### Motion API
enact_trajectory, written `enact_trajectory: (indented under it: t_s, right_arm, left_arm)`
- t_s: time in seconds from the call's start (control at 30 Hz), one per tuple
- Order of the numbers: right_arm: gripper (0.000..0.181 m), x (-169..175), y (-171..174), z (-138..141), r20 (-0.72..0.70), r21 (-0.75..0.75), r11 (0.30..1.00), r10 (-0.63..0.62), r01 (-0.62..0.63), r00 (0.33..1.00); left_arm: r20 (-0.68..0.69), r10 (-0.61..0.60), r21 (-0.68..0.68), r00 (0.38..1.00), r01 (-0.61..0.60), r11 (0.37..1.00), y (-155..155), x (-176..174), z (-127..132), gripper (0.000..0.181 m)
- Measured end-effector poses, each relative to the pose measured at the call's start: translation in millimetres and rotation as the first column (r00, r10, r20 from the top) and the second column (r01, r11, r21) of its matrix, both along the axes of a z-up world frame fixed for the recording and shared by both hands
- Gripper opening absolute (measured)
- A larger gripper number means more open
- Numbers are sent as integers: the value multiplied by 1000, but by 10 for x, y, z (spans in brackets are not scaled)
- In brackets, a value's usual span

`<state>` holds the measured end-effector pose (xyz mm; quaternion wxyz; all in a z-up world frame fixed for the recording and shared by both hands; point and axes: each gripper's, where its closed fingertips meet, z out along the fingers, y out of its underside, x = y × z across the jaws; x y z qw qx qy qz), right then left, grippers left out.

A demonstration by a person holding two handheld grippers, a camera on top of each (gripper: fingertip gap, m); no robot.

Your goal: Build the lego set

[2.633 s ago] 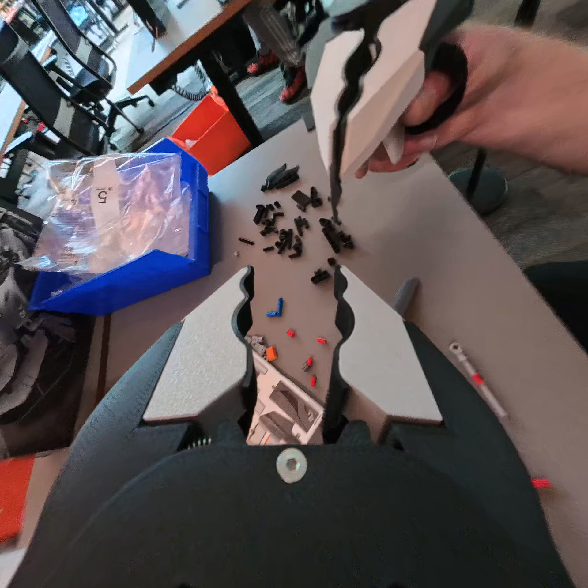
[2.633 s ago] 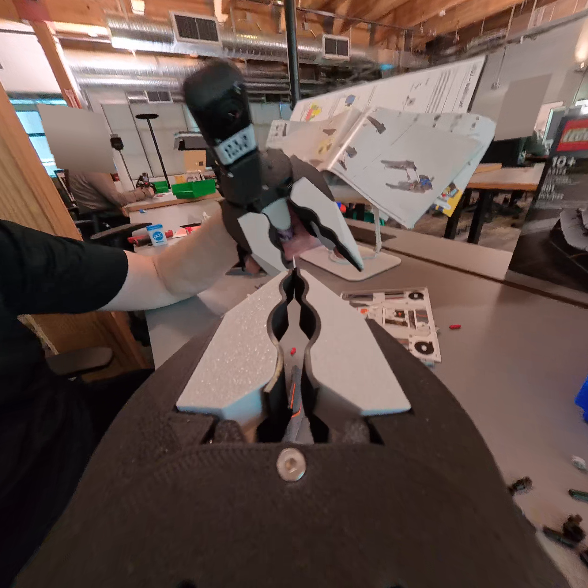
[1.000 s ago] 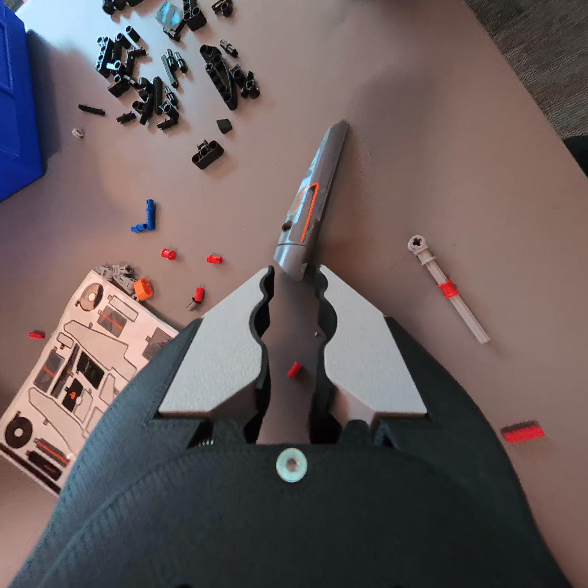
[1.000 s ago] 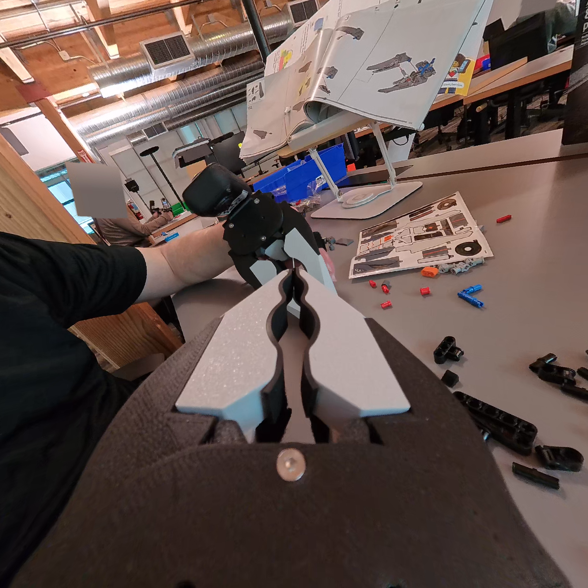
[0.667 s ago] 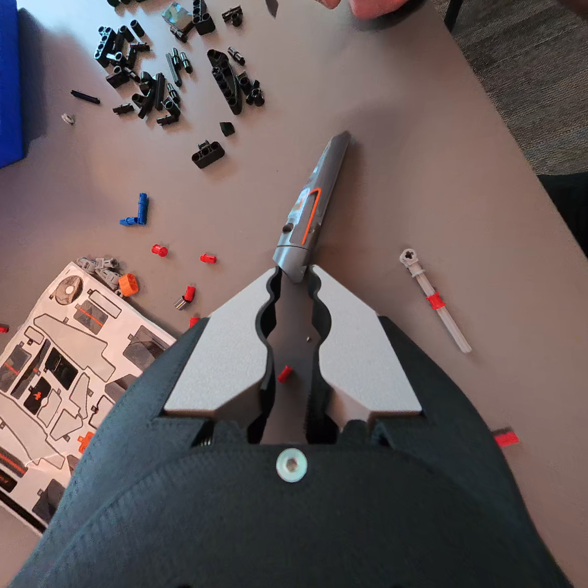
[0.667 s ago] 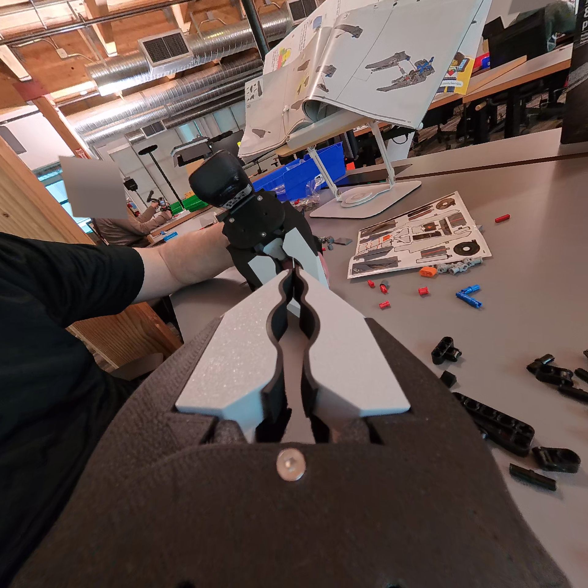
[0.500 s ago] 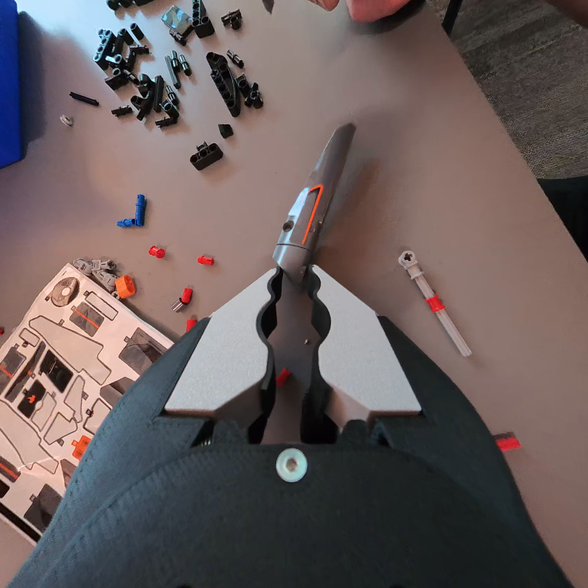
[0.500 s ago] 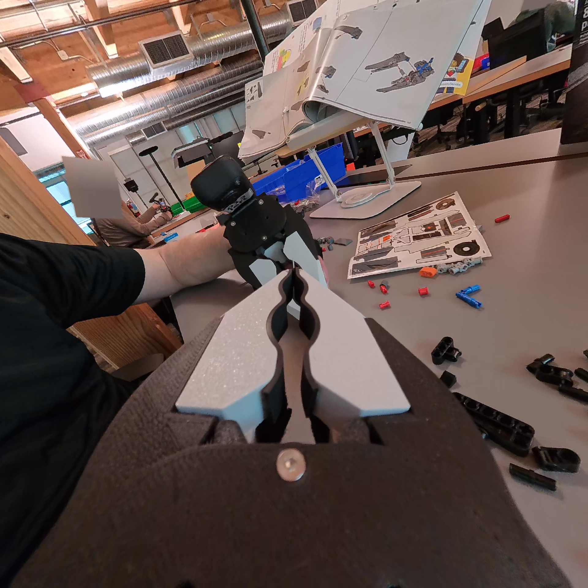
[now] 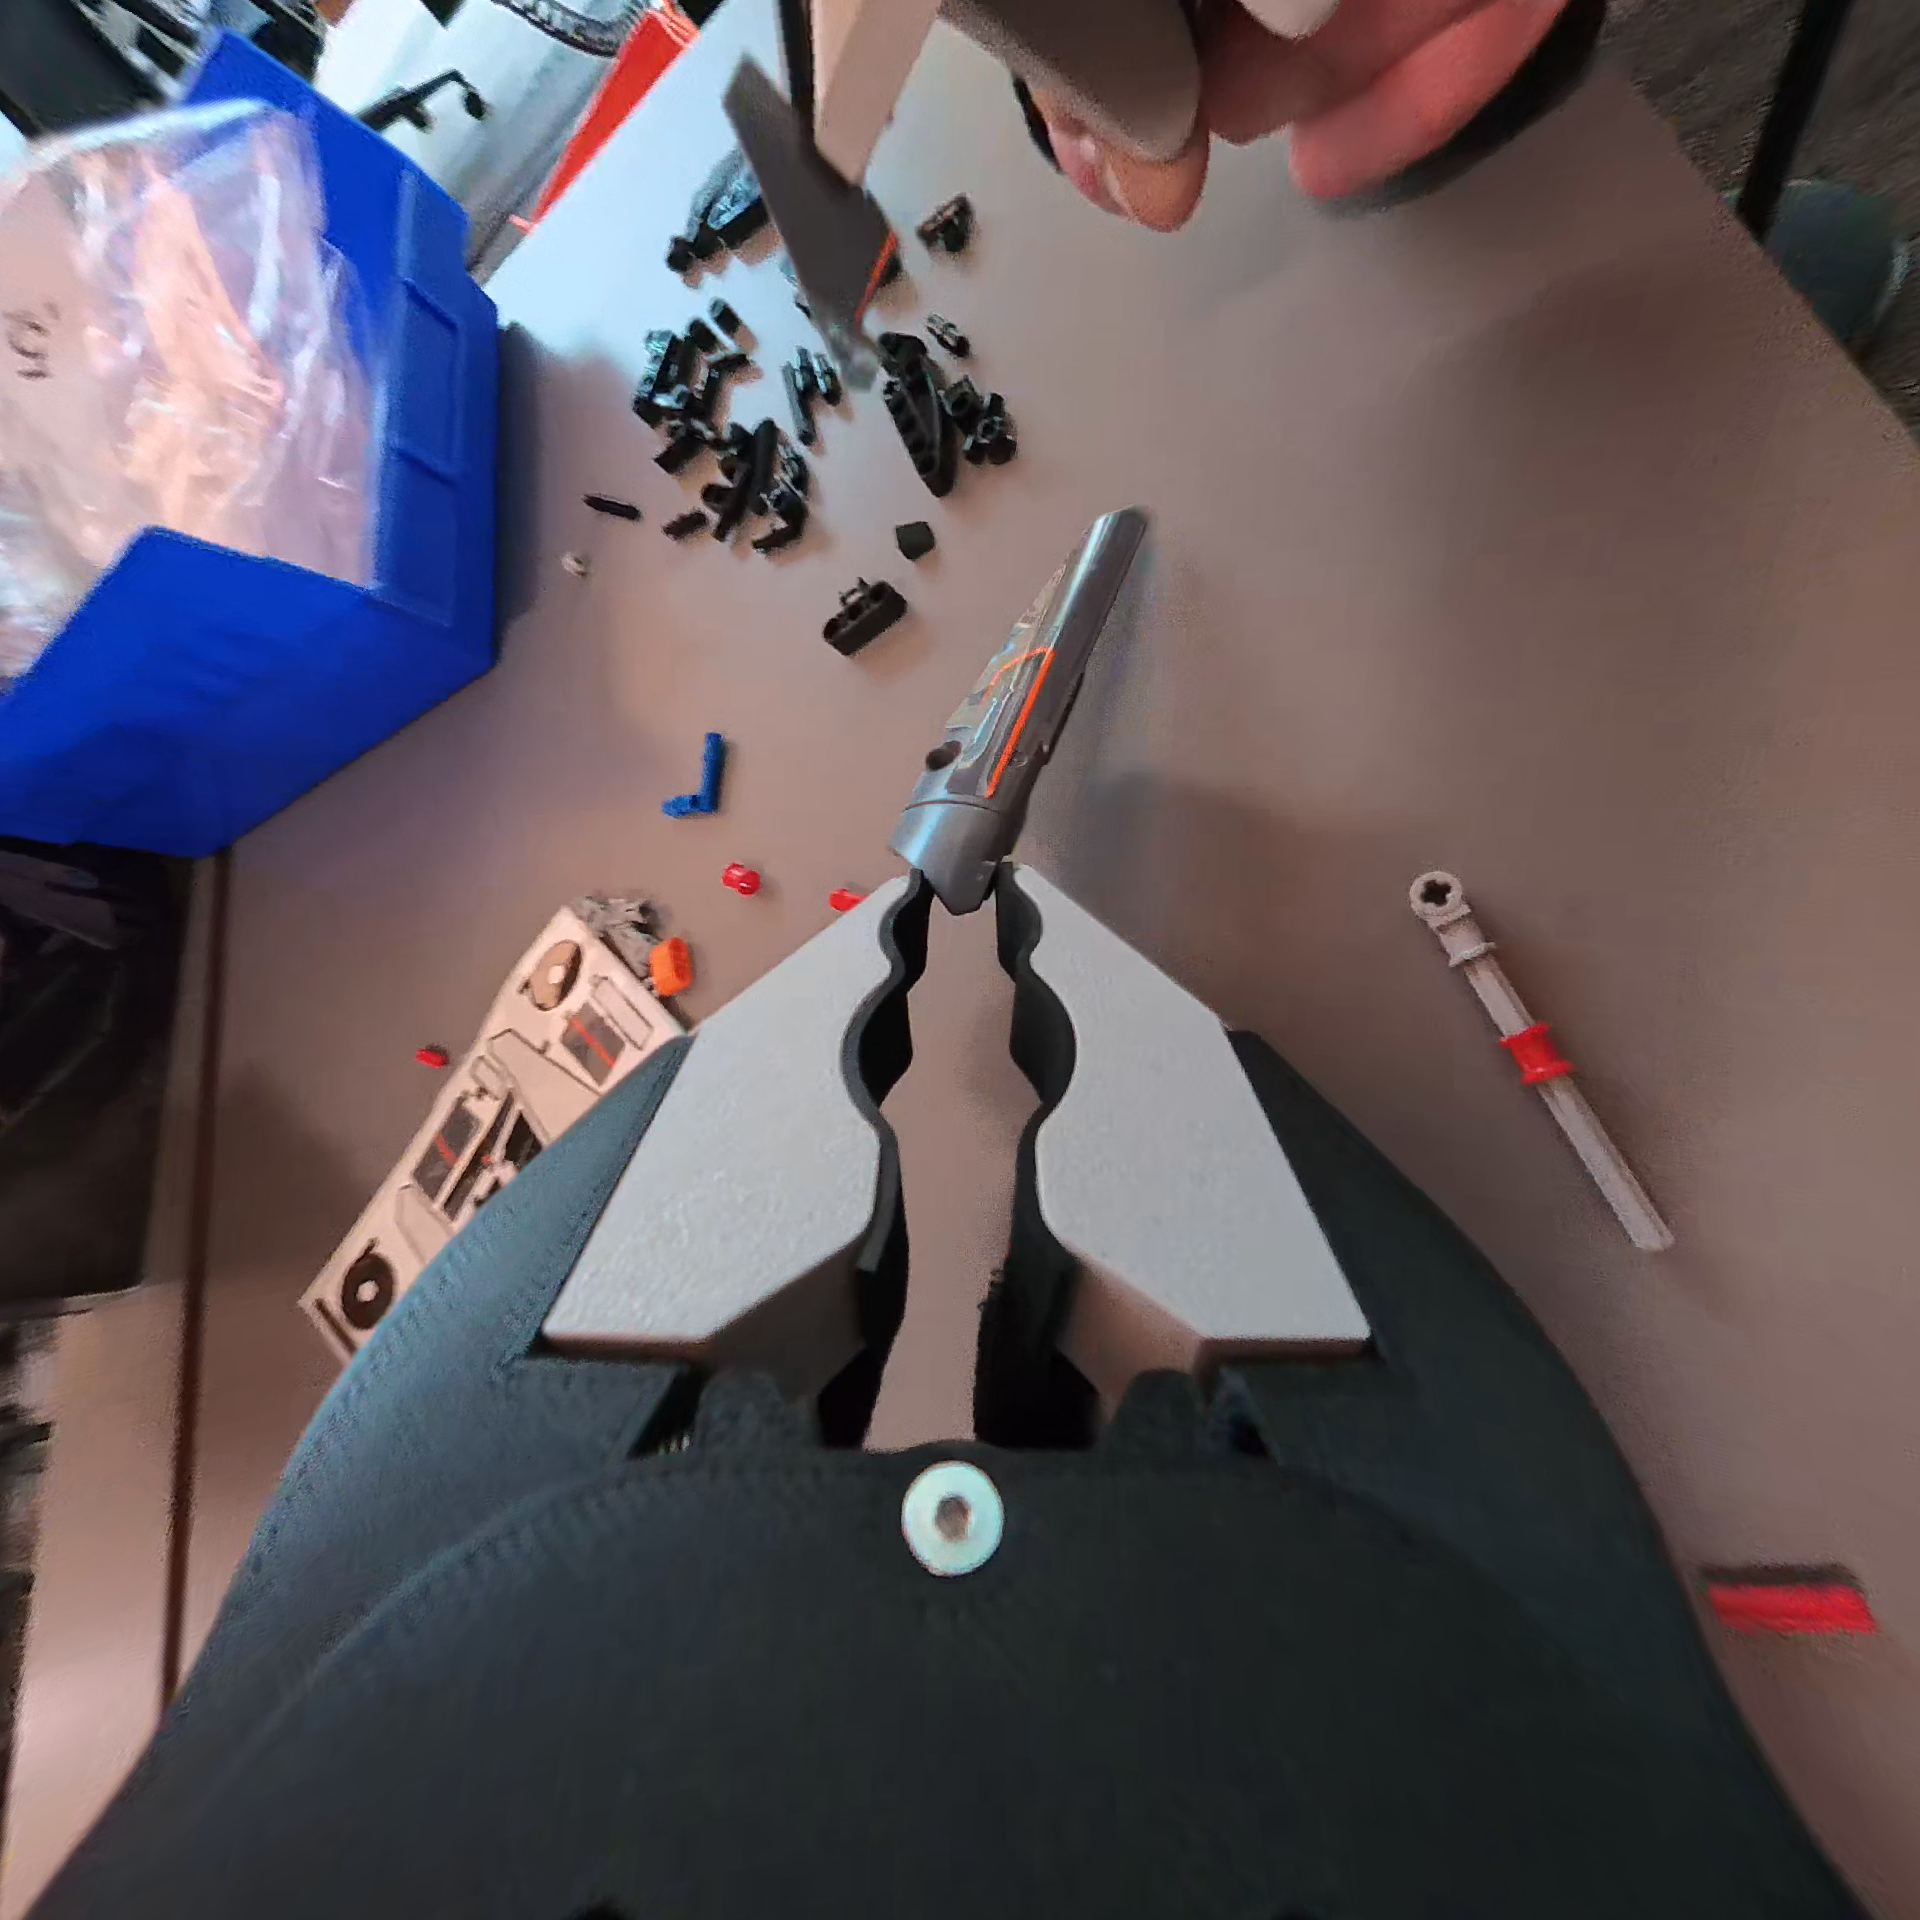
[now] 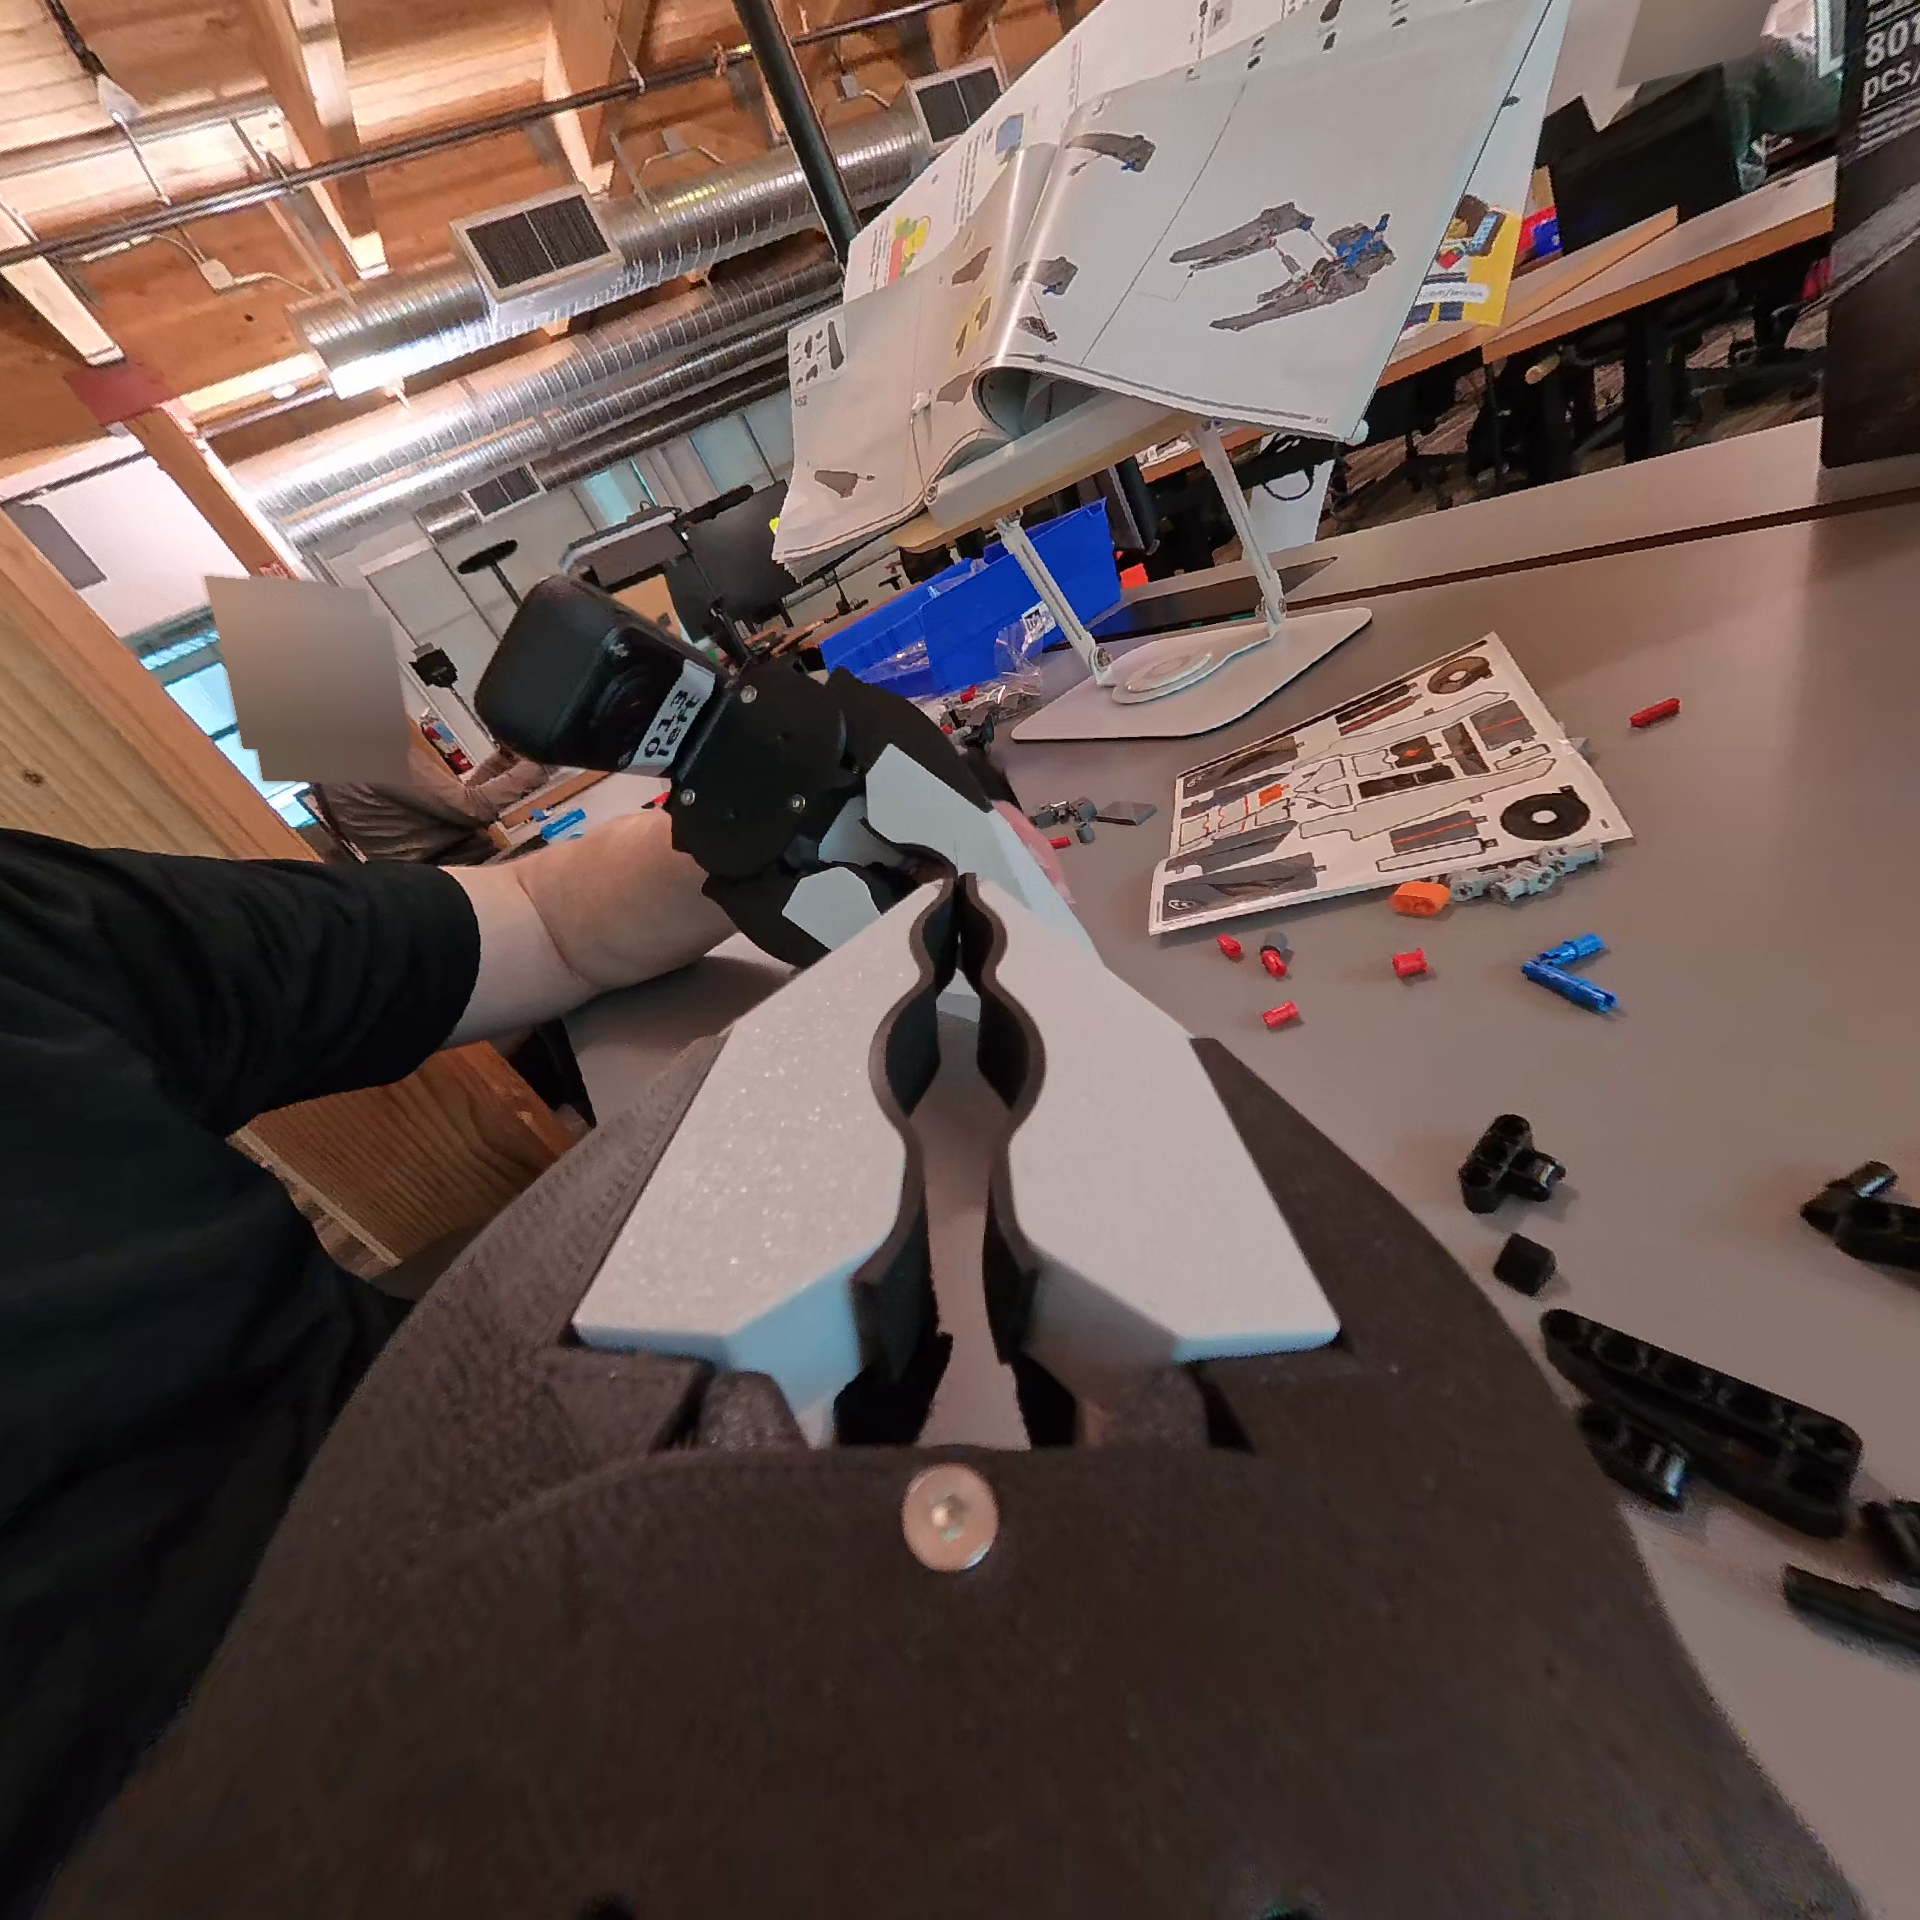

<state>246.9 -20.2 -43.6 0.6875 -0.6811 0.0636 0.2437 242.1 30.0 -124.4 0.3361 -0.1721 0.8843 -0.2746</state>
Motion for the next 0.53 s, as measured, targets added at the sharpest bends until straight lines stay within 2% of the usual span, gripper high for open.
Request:
enact_trajectory:
  t_s: [0.27,0.53]
  right_arm:
    - [0,-53,145,12,-24,10,1000,-17,17,1000]
    - [0,-106,331,-25,-45,-17,1000,-19,19,999]
  left_arm:
    - [165,48,28,985,-53,998,2,53,324,9]
    - [238,71,53,969,-86,995,-7,31,457,8]
